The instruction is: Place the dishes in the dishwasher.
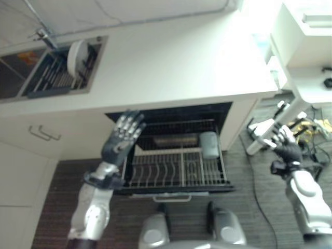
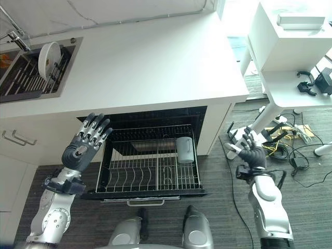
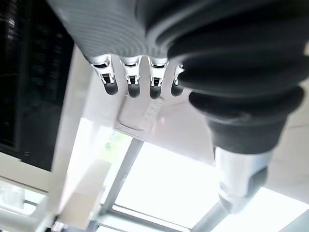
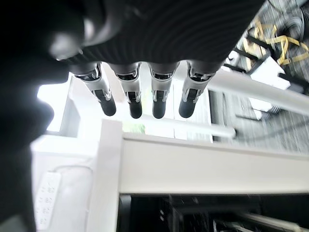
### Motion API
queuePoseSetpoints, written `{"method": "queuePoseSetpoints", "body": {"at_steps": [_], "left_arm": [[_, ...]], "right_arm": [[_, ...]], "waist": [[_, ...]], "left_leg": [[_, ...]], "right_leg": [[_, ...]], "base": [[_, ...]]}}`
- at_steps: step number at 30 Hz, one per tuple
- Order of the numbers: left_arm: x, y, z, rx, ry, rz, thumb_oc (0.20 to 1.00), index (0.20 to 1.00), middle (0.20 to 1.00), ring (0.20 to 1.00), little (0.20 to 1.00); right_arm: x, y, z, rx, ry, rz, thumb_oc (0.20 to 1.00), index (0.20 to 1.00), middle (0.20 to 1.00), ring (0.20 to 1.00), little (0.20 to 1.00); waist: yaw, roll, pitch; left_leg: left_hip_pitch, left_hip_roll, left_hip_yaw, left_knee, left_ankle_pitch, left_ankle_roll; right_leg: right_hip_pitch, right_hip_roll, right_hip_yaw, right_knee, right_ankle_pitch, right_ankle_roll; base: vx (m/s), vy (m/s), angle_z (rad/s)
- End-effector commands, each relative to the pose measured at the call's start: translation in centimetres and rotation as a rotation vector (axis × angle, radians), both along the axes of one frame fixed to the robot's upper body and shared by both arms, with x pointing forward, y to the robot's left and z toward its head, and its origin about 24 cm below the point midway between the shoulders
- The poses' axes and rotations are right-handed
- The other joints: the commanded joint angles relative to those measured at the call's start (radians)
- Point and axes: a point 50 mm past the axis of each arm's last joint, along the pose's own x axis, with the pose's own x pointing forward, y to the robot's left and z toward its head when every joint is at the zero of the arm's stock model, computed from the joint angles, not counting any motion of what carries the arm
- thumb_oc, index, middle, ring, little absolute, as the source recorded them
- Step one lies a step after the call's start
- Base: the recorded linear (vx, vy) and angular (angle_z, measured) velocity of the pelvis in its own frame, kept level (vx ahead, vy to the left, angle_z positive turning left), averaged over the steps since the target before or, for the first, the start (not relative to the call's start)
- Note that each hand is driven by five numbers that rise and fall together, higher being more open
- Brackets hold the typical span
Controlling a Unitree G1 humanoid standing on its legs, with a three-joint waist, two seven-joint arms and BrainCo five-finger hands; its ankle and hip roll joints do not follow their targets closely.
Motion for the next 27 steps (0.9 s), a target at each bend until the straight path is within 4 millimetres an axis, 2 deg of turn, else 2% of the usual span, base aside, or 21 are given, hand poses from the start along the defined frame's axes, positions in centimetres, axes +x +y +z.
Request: {"method": "queuePoseSetpoints", "body": {"at_steps": [1, 2, 3, 4, 5, 6, 7, 8, 9, 10, 11, 12, 13, 14, 15, 16, 17, 18, 21, 23, 27], "left_arm": [[-0.6, 0.9, 3.0, -0.077, -0.189, 0.044, 1.000, 1.000, 1.000, 1.000, 1.000], [-0.2, 0.8, 3.2, -0.068, -0.201, 0.035, 1.000, 1.000, 1.000, 1.000, 1.000], [0.2, 0.8, 3.3, -0.055, -0.197, 0.012, 1.000, 1.000, 1.000, 1.000, 1.000], [0.5, 0.9, 3.2, -0.065, -0.188, -0.007, 1.000, 1.000, 1.000, 1.000, 1.000], [0.8, 1.0, 3.0, -0.074, -0.171, -0.031, 1.000, 1.000, 1.000, 1.000, 1.000], [1.0, 1.0, 3.1, -0.041, -0.158, -0.041, 1.000, 1.000, 1.000, 1.000, 1.000], [0.9, 1.1, 3.1, 0.006, -0.149, -0.038, 1.000, 1.000, 1.000, 1.000, 1.000], [0.6, 1.3, 3.1, 0.010, -0.145, -0.034, 1.000, 1.000, 1.000, 1.000, 1.000], [0.0, 1.7, 3.2, -0.008, -0.138, -0.034, 1.000, 1.000, 1.000, 1.000, 1.000], [-0.3, 1.8, 3.1, -0.015, -0.135, -0.036, 1.000, 1.000, 1.000, 1.000, 1.000], [-0.5, 2.0, 2.9, -0.011, -0.125, -0.049, 1.000, 1.000, 1.000, 1.000, 1.000], [-0.5, 2.0, 2.9, -0.010, -0.125, -0.050, 1.000, 1.000, 1.000, 1.000, 1.000], [-0.5, 1.8, 2.9, -0.014, -0.121, -0.061, 1.000, 1.000, 1.000, 1.000, 1.000], [-0.4, 1.8, 2.9, -0.014, -0.119, -0.060, 1.000, 1.000, 1.000, 1.000, 1.000], [-0.2, 1.4, 2.9, -0.010, -0.118, -0.065, 1.000, 1.000, 1.000, 1.000, 1.000], [-0.1, 1.2, 2.8, -0.012, -0.116, -0.070, 1.000, 1.000, 1.000, 1.000, 1.000], [0.1, 0.7, 2.8, -0.016, -0.115, -0.088, 1.000, 1.000, 1.000, 1.000, 1.000], [0.3, 0.1, 2.9, -0.014, -0.118, -0.106, 1.000, 1.000, 1.000, 1.000, 1.000], [0.7, -0.2, 2.8, -0.012, -0.126, -0.124, 1.000, 1.000, 1.000, 1.000, 1.000], [0.8, -0.3, 2.6, -0.044, -0.117, -0.134, 1.000, 1.000, 1.000, 1.000, 1.000], [0.8, -1.0, 2.5, -0.053, -0.108, -0.167, 1.000, 1.000, 1.000, 1.000, 1.000]], "right_arm": [[2.2, 0.9, 4.2, -0.036, -0.189, 0.057, 1.000, 1.000, 1.000, 1.000, 1.000], [2.9, 0.8, 5.4, -0.040, -0.223, 0.047, 1.000, 1.000, 1.000, 1.000, 1.000], [3.1, 0.7, 5.9, -0.033, -0.255, 0.019, 1.000, 1.000, 1.000, 1.000, 1.000], [3.1, 0.6, 6.0, -0.034, -0.268, 0.005, 1.000, 1.000, 1.000, 1.000, 1.000], [2.8, 0.6, 5.7, -0.031, -0.291, -0.012, 1.000, 1.000, 1.000, 1.000, 1.000], [2.4, 0.6, 5.4, -0.001, -0.307, -0.018, 1.000, 1.000, 1.000, 1.000, 1.000], [1.8, 0.9, 4.9, 0.042, -0.314, -0.003, 1.000, 1.000, 1.000, 1.000, 1.000], [1.6, 1.2, 4.6, 0.049, -0.310, 0.015, 1.000, 1.000, 1.000, 1.000, 1.000], [1.4, 1.6, 4.4, 0.039, -0.304, 0.039, 1.000, 1.000, 1.000, 1.000, 1.000], [1.3, 1.8, 4.4, 0.043, -0.310, 0.046, 1.000, 1.000, 1.000, 1.000, 1.000], [1.4, 2.1, 4.6, 0.052, -0.323, 0.036, 1.000, 1.000, 1.000, 1.000, 1.000], [1.4, 2.1, 4.6, 0.053, -0.325, 0.035, 1.000, 1.000, 1.000, 1.000, 1.000], [1.5, 2.4, 4.8, 0.062, -0.342, 0.026, 1.000, 1.000, 1.000, 1.000, 1.000], [1.5, 2.5, 4.9, 0.060, -0.347, 0.025, 1.000, 1.000, 1.000, 1.000, 1.000], [1.4, 2.5, 5.0, 0.058, -0.352, 0.015, 1.000, 1.000, 1.000, 1.000, 1.000], [1.2, 2.5, 5.0, 0.058, -0.353, 0.008, 1.000, 1.000, 1.000, 1.000, 1.000], [0.9, 2.3, 5.0, 0.060, -0.355, -0.009, 1.000, 1.000, 1.000, 1.000, 1.000], [0.7, 2.0, 4.8, 0.066, -0.358, -0.022, 1.000, 1.000, 1.000, 1.000, 1.000], [0.4, 1.7, 4.6, 0.074, -0.367, -0.019, 1.000, 1.000, 1.000, 1.000, 1.000], [0.4, 1.8, 4.3, 0.072, -0.354, -0.014, 1.000, 1.000, 1.000, 1.000, 1.000], [0.6, 2.6, 4.1, 0.096, -0.351, 0.002, 1.000, 1.000, 1.000, 1.000, 1.000]], "waist": [[-0.008, 0.004, -0.010], [-0.016, 0.005, -0.013], [-0.032, -0.002, -0.012], [-0.036, -0.011, -0.008], [-0.037, -0.026, -0.002], [-0.028, -0.046, 0.004], [-0.011, -0.070, 0.012], [0.000, -0.075, 0.013], [0.017, -0.065, 0.015], [0.018, -0.053, 0.014], [0.013, -0.027, -0.003], [0.013, -0.027, -0.005], [0.015, -0.003, -0.018], [0.013, 0.007, -0.023], [0.005, 0.014, -0.028], [0.000, 0.015, -0.033], [-0.013, 0.011, -0.041], [-0.019, 0.005, -0.051], [-0.015, -0.019, -0.066], [-0.022, -0.010, -0.077], [-0.027, 0.009, -0.086]], "left_leg": [[0.078, 0.030, -0.024, -0.016, 0.024, -0.039], [0.102, 0.028, -0.019, -0.016, -0.033, -0.038], [0.122, 0.024, 0.031, -0.016, -0.095, -0.031], [0.132, 0.010, 0.052, -0.016, -0.121, -0.024], [0.142, -0.030, 0.049, -0.016, -0.158, -0.005], [0.143, -0.074, 0.051, -0.016, -0.180, 0.005], [0.153, -0.120, 0.070, -0.004, -0.211, 0.015], [0.157, -0.135, 0.084, -0.001, -0.221, 0.025], [0.176, -0.147, 0.108, -0.015, -0.229, 0.042], [0.174, -0.148, 0.111, -0.016, -0.229, 0.055], [0.153, -0.162, 0.095, -0.016, -0.223, 0.084], [0.145, -0.166, 0.095, -0.016, -0.216, 0.086], [0.127, -0.169, 0.095, -0.016, -0.213, 0.113], [0.117, -0.169, 0.089, -0.016, -0.213, 0.124], [0.101, -0.188, 0.069, -0.016, -0.212, 0.142], [0.093, -0.197, 0.058, -0.016, -0.211, 0.145], [0.087, -0.220, 0.035, -0.016, -0.207, 0.147], [0.078, -0.241, 0.017, -0.016, -0.203, 0.147], [0.061, -0.278, 0.037, -0.016, -0.191, 0.146], [0.057, -0.270, 0.043, -0.016, -0.185, 0.136], [0.076, -0.254, 0.063, -0.016, -0.189, 0.130]], "right_leg": [[0.044, -0.001, 0.065, -0.095, -0.016, 0.060], [0.028, -0.046, 0.088, -0.095, 0.014, 0.098], [0.018, -0.093, 0.106, -0.095, 0.046, 0.137], [0.014, -0.121, 0.119, -0.095, 0.060, 0.158], [0.006, -0.167, 0.144, -0.095, 0.091, 0.185], [0.002, -0.221, 0.143, -0.095, 0.137, 0.193], [-0.025, -0.271, 0.100, -0.095, 0.215, 0.193], [-0.034, -0.279, 0.064, -0.095, 0.238, 0.193], [-0.017, -0.254, 0.002, -0.095, 0.245, 0.190], [0.001, -0.219, -0.007, -0.095, 0.216, 0.183], [0.041, -0.110, -0.007, -0.095, 0.137, 0.153], [0.040, -0.103, -0.009, -0.095, 0.140, 0.149], [0.079, -0.024, -0.049, -0.095, 0.129, 0.126], [0.085, 0.017, -0.058, -0.074, 0.103, 0.115], [0.094, 0.101, -0.042, -0.035, 0.050, 0.088], [0.097, 0.138, -0.026, -0.032, 0.038, 0.077], [0.113, 0.212, 0.010, -0.052, 0.019, 0.054], [0.130, 0.255, 0.017, -0.095, 0.023, 0.039], [0.102, 0.231, -0.022, -0.095, -0.011, 0.033], [0.106, 0.234, -0.008, -0.095, -0.013, 0.038], [0.124, 0.229, -0.028, -0.095, -0.061, 0.024]], "base": [[-0.15, 0.877, 0.12], [-0.14, 0.829, 0.03], [-0.12, 0.834, 0.00], [-0.04, 0.677, 0.25], [0.01, 0.532, 0.42], [0.00, 0.540, 0.46], [-0.03, 0.376, 0.12], [-0.08, 0.490, -0.39], [-0.11, 0.490, -0.80], [-0.16, 0.679, -1.05], [-0.14, 0.443, -0.77], [-0.15, 0.522, -0.27], [-0.11, 0.319, 0.32], [-0.14, 0.420, 0.48], [-0.08, 0.220, 0.25], [-0.06, 0.178, 0.09], [-0.01, 0.063, 0.17], [-0.02, 0.013, 0.47], [0.01, -0.089, 0.34], [0.05, -0.132, -0.41], [0.06, -0.167, -0.18]]}}
